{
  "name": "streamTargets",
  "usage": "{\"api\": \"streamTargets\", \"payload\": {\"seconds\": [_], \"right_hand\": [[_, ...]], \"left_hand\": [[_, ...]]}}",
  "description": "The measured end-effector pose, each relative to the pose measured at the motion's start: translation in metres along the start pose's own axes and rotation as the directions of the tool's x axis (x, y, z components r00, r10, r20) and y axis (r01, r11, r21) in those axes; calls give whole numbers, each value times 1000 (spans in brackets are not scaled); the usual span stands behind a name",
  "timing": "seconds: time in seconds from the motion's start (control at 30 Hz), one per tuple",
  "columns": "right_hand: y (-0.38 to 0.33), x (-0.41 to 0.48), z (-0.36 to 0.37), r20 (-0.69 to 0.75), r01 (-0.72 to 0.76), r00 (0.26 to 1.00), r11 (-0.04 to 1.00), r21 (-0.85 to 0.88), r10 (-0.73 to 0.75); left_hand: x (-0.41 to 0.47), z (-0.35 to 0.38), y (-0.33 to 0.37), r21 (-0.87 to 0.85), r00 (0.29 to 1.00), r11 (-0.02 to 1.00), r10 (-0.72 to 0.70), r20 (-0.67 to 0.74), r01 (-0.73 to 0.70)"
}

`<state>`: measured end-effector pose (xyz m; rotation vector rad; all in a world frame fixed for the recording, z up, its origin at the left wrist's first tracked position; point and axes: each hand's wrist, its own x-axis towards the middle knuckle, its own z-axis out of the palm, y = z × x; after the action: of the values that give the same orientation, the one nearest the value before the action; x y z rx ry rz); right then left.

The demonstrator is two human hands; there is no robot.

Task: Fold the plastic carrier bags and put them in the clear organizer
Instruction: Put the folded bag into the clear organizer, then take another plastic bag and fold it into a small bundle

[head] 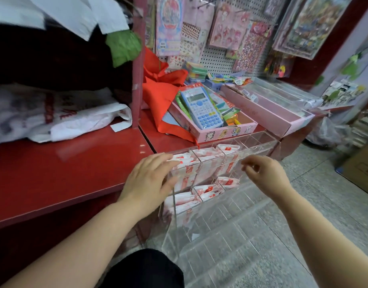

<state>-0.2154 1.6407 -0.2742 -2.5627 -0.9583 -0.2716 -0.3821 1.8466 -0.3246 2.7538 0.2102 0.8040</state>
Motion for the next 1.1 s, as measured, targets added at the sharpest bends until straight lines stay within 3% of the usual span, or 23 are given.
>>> {"api": "streamTargets", "payload": {"seconds": [0.2,0.3,0.43,0.53,0.67,0.73,0.8,0.87,1.0,1.1], "right_hand": [[-105,4,9,-61,199,979,973,114,-193],[-167,13,32,-63,355,935,922,157,-349],[-237,31,72,-71,526,850,835,158,-522],[-284,46,102,4,562,826,823,76,-564],[-346,62,139,-113,658,749,753,16,-652],[-377,65,150,81,690,723,722,-41,-686],[-393,72,167,143,694,720,707,-139,-679],[-402,80,179,25,705,699,684,-189,-714],[-406,94,187,-27,717,668,652,-246,-744],[-406,88,174,-214,699,676,706,-116,-705]], "left_hand": [[-68,-90,-60,55,980,991,-110,-167,120],[-97,-138,-97,191,951,933,-309,-14,305],[-138,-164,-136,379,784,787,-584,209,486],[-145,-162,-143,371,785,777,-595,172,508],[-145,-157,-147,371,797,777,-588,140,508],[-145,-157,-151,340,809,787,-577,110,515],[-149,-153,-154,309,823,798,-563,76,517],[-150,-153,-156,290,846,817,-531,44,498],[-149,-156,-156,271,837,820,-541,79,505],[-148,-158,-155,267,825,796,-565,4,543]]}}
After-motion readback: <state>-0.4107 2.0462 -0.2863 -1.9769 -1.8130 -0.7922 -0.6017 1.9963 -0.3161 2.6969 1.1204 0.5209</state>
